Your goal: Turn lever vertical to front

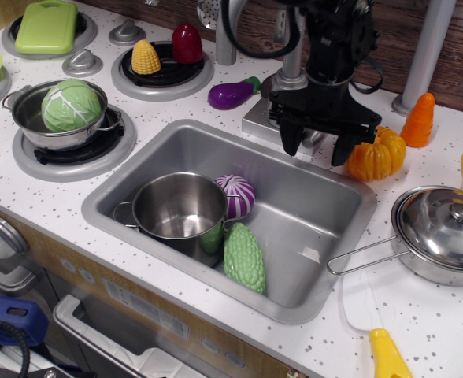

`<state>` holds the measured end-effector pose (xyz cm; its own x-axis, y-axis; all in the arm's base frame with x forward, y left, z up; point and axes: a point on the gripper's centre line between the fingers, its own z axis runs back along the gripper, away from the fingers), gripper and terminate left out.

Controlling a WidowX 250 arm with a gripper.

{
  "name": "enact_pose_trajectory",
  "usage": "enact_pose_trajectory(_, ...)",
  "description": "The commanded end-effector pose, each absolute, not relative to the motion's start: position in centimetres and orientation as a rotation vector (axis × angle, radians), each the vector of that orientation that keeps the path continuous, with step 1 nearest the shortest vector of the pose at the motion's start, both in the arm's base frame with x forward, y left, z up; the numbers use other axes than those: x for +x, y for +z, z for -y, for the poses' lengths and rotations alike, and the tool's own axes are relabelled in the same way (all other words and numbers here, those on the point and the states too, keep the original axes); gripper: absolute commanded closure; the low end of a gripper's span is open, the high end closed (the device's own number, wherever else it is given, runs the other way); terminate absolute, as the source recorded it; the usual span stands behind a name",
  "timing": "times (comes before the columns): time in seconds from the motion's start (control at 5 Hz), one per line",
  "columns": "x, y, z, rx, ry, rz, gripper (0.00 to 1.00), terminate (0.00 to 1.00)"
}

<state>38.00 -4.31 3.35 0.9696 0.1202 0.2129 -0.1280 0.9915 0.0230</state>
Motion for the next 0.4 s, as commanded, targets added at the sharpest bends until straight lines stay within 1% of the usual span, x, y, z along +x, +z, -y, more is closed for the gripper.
enact_pose_trajectory(0.0, 38.02, 7.68, 4.09, 0.073, 0.075, 0.221, 0.0, 0.0)
enact_pose_trajectory(0.2, 37.55, 8.04, 3.82, 0.084, 0.044, 0.207, 0.0, 1.0)
